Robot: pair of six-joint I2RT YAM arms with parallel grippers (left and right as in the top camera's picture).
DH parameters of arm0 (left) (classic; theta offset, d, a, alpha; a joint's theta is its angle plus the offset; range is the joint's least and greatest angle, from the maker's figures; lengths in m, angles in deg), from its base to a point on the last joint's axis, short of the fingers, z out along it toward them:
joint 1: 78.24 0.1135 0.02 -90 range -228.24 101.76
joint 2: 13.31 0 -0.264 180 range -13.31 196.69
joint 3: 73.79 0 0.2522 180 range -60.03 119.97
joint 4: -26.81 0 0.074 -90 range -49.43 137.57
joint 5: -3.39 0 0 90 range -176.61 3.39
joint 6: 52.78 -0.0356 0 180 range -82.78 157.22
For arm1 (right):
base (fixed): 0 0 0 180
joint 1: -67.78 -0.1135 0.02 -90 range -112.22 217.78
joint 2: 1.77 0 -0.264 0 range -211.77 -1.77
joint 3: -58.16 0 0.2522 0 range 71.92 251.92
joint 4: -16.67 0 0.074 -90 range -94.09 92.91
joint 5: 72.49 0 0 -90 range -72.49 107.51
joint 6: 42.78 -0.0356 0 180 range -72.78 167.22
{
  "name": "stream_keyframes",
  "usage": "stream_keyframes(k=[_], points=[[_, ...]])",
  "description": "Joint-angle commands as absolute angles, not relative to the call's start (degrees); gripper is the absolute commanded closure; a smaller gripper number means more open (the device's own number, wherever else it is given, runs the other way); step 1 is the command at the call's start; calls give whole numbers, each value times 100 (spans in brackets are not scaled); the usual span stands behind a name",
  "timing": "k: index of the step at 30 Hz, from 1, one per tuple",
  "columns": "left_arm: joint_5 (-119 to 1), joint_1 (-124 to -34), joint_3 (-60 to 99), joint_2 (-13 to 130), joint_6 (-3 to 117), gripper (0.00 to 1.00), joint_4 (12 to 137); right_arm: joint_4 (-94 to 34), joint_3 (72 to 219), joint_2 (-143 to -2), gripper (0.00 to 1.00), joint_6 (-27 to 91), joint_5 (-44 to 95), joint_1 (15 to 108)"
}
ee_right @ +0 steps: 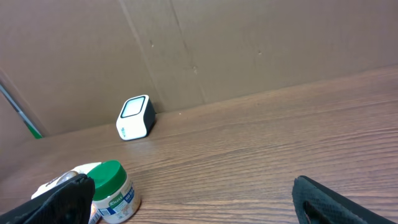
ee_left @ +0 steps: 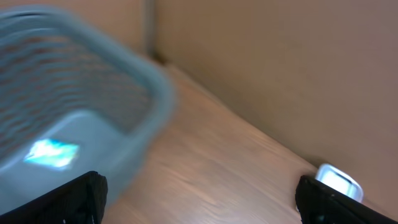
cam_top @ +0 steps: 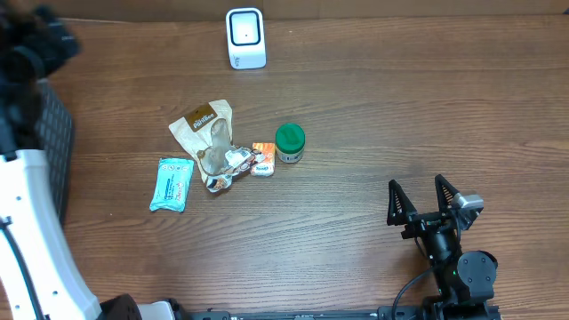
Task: Scan the item barcode
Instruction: 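Move the left gripper back into the basket over the Kleenex pack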
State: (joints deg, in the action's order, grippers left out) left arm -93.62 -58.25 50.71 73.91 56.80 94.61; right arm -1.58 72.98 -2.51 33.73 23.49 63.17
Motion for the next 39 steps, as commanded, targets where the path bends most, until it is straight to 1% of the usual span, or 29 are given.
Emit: stream_keyframes(k=[1, 6, 7, 12, 14, 16, 22, 27, 30, 32, 39], points=[[-9478, -4992, 5165, 7406, 5949, 0, 9453, -130, 7237, -194, 0, 3360, 2358, 6287], [-9467, -3952, 5143, 7642, 5879, 0, 9592, -130, 7237, -194, 0, 3360, 2358, 6287], [-9467, -3782, 5117, 7743, 5835, 3, 9608, -130, 7239, -194, 0, 3360, 2358, 6287], [-9449, -3373, 4948, 8302, 5590, 7, 9606, -130, 7237, -194, 0, 3360, 2358, 6287], [-9449, -3323, 4905, 8608, 5315, 10, 9575, -130, 7237, -194, 0, 3360, 2358, 6287], [-9454, -3325, 4896, 8908, 5081, 16, 9533, -130, 7237, -194, 0, 3360, 2358, 6287], [-9502, -3325, 4898, 9859, 4674, 18, 9359, -130, 7237, -194, 0, 3360, 2358, 6287], [-9611, -3325, 4896, 10508, 4167, 18, 9035, -130, 7237, -194, 0, 3360, 2358, 6287], [-9604, -3325, 4896, 10851, 3828, 22, 8812, -130, 7239, -194, 0, 3360, 2358, 6287], [-9600, -3327, 4896, 11030, 3741, 28, 8668, -130, 7239, -194, 0, 3360, 2358, 6287], [-9602, -3331, 4896, 11596, 3304, 32, 8364, -130, 7239, -194, 0, 3360, 2358, 6287]])
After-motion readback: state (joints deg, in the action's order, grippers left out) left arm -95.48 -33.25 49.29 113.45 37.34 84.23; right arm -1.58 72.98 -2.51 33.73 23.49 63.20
